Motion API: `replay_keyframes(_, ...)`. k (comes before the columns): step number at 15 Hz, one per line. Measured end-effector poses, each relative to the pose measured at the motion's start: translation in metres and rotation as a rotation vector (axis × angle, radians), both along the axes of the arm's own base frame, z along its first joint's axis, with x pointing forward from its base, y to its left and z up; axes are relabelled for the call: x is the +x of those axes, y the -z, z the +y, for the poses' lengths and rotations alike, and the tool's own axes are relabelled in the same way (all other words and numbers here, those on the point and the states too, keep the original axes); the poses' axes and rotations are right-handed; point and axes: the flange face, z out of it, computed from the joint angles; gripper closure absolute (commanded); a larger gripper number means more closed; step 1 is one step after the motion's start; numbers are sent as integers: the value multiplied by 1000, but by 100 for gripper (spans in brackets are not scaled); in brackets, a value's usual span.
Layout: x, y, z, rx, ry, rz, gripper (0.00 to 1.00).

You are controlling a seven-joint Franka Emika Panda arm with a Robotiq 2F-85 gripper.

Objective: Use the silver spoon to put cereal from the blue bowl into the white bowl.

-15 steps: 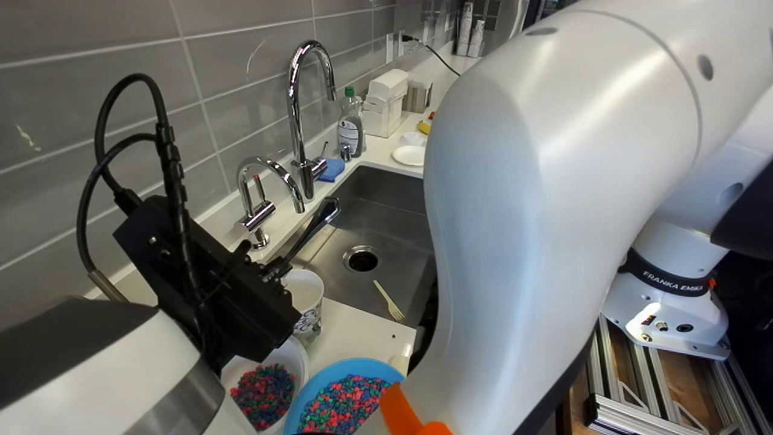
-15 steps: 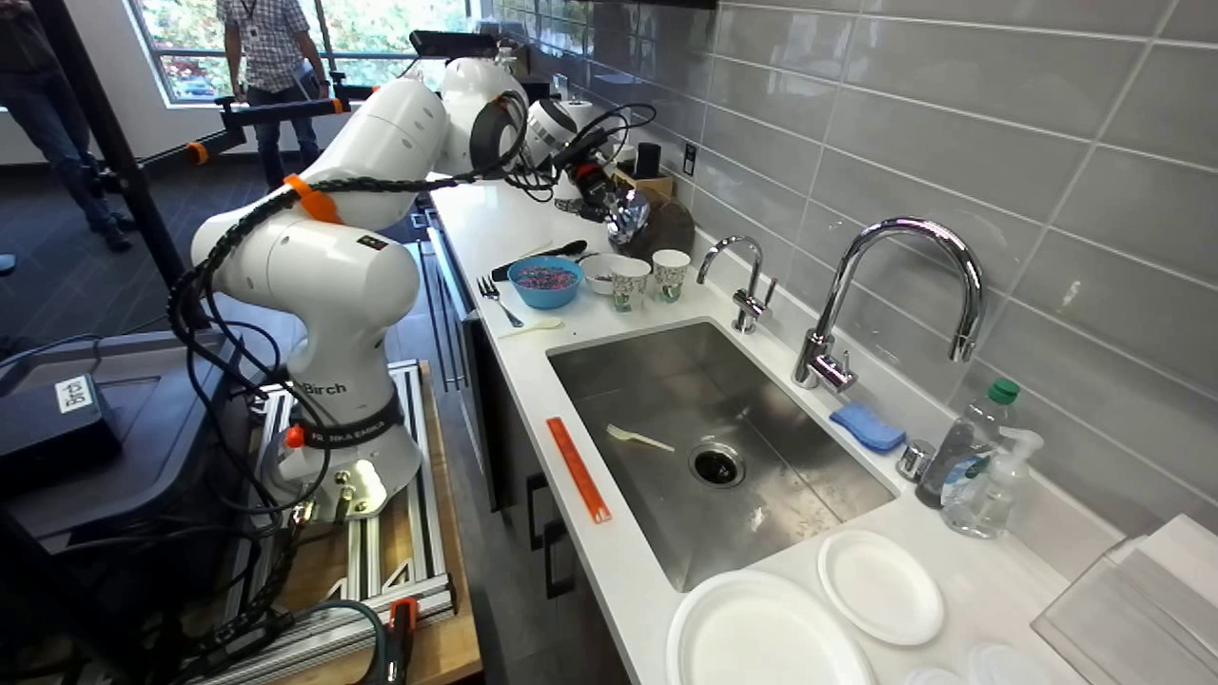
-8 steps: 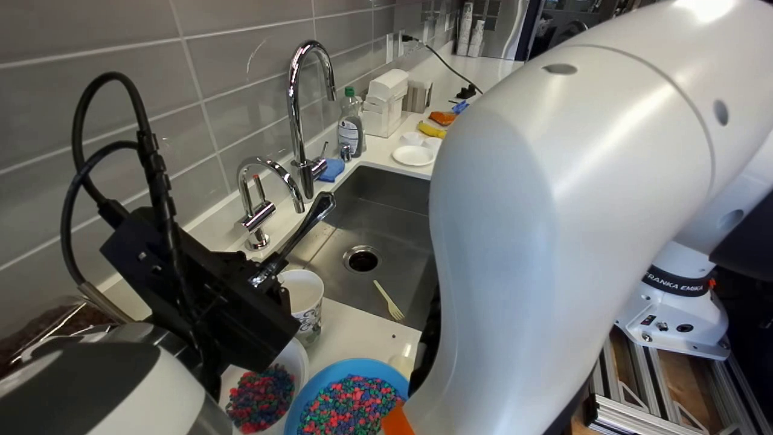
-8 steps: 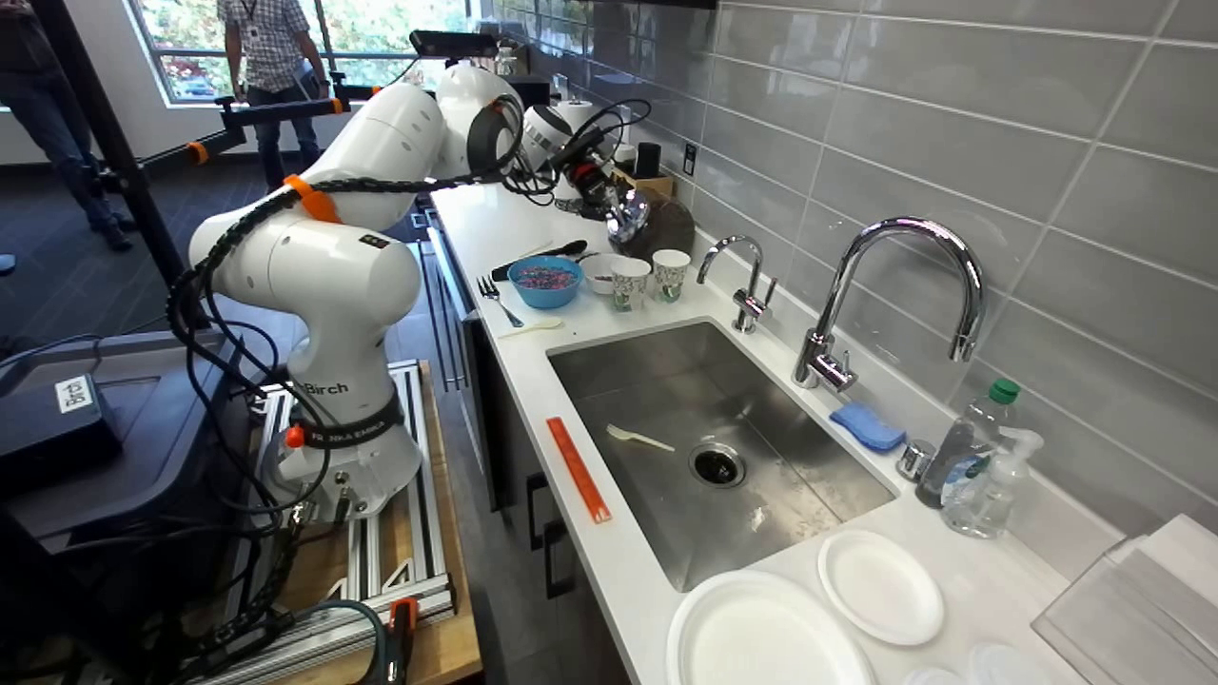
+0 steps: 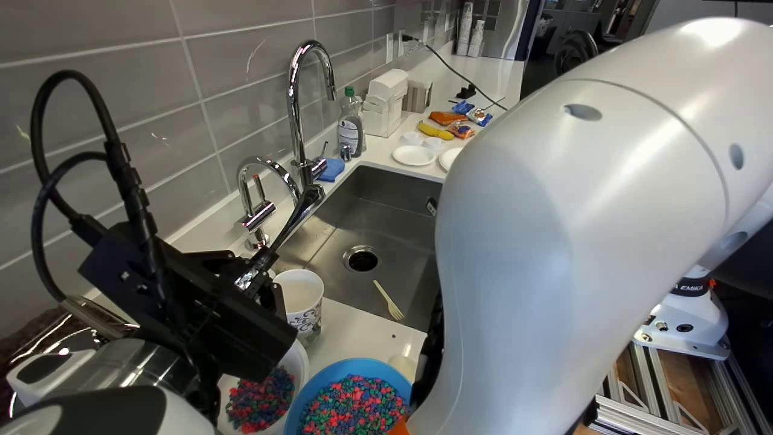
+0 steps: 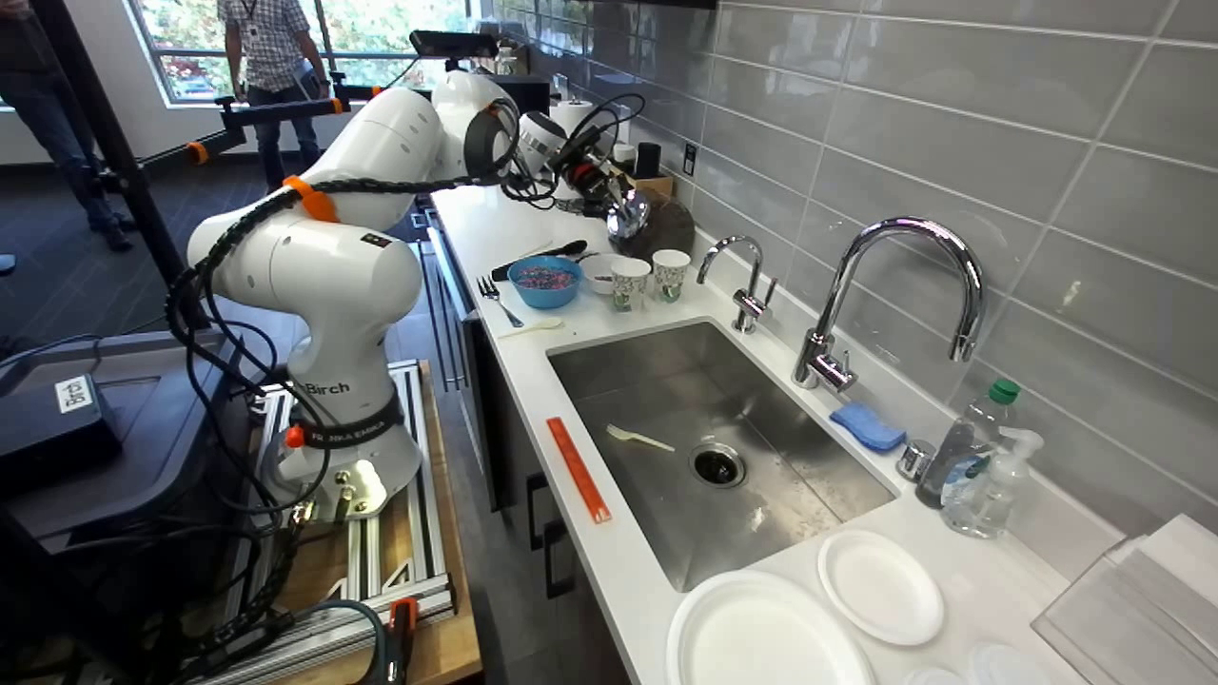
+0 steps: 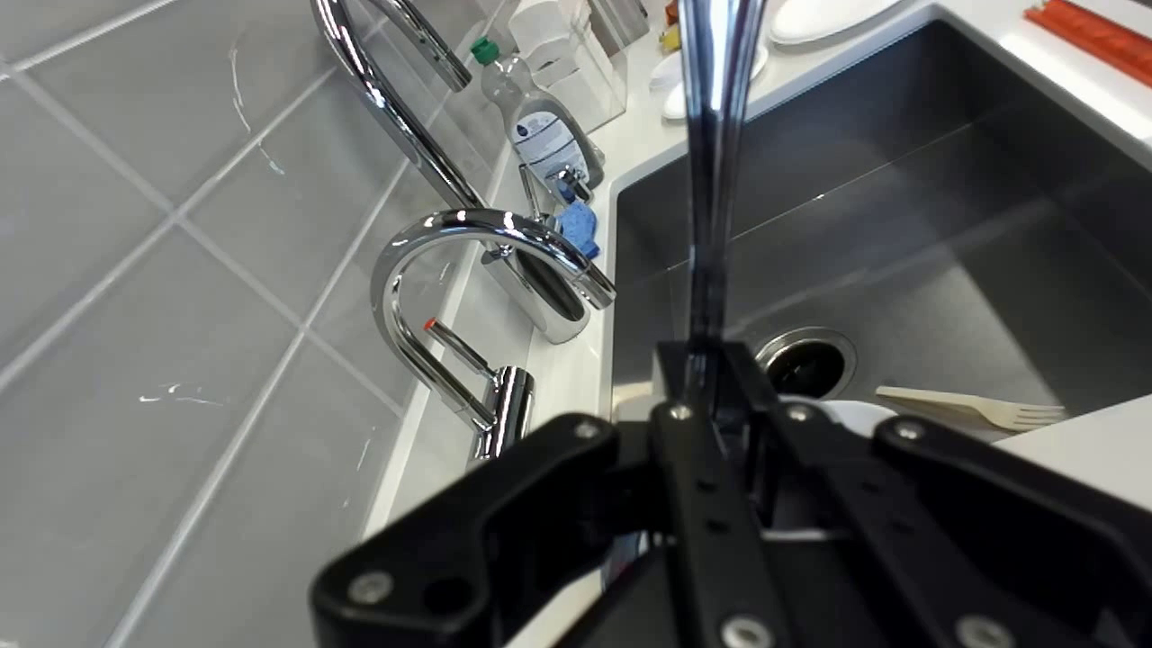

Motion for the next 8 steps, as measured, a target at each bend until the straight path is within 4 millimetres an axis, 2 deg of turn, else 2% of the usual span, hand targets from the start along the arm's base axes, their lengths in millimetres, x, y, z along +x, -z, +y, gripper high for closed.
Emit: replay_keyframes(8,-3,1,7,-50,-46,-17,97)
